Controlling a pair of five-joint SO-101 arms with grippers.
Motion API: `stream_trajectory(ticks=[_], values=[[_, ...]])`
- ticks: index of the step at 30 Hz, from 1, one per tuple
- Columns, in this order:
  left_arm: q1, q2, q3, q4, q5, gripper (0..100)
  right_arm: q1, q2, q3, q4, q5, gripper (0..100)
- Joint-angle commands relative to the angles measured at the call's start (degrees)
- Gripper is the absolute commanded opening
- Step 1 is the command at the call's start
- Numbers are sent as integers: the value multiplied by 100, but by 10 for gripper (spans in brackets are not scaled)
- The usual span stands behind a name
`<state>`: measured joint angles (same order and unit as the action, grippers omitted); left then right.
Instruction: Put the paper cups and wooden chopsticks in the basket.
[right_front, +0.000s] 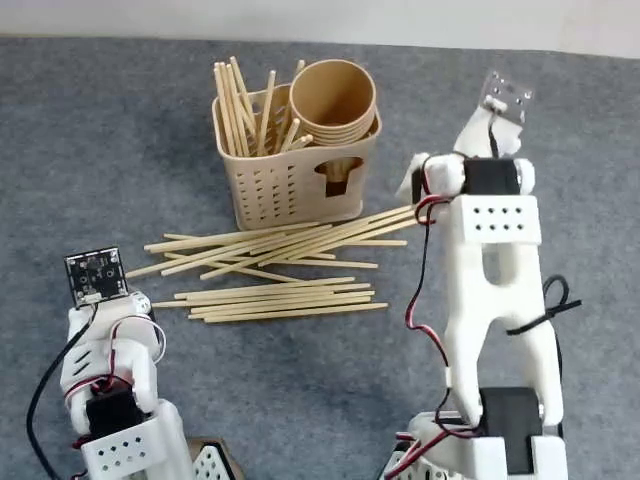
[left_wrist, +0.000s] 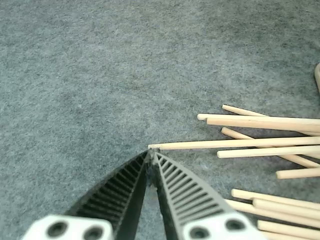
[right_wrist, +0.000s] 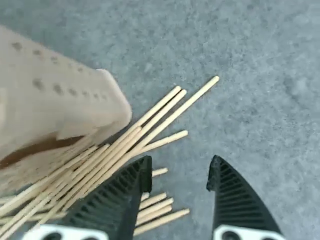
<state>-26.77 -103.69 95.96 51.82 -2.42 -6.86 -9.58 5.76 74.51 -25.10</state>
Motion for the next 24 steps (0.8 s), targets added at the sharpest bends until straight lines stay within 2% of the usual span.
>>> stream_trajectory(ticks=[1, 9, 11, 14, 24], values=[[-48, -40, 119, -123, -44, 8, 251, 558, -119, -374, -246, 187], [-48, -40, 119, -123, -44, 8, 365, 2484, -1727, -374, -308, 187], [-48, -40, 119, -123, -44, 8, 374, 2835, -2079, -365, -527, 187], [-48, -40, 119, -123, -44, 8, 444, 3284, -2484, -356, -774, 176], [-48, -40, 110, -123, -44, 8, 541, 4224, -3178, -356, -782, 141]])
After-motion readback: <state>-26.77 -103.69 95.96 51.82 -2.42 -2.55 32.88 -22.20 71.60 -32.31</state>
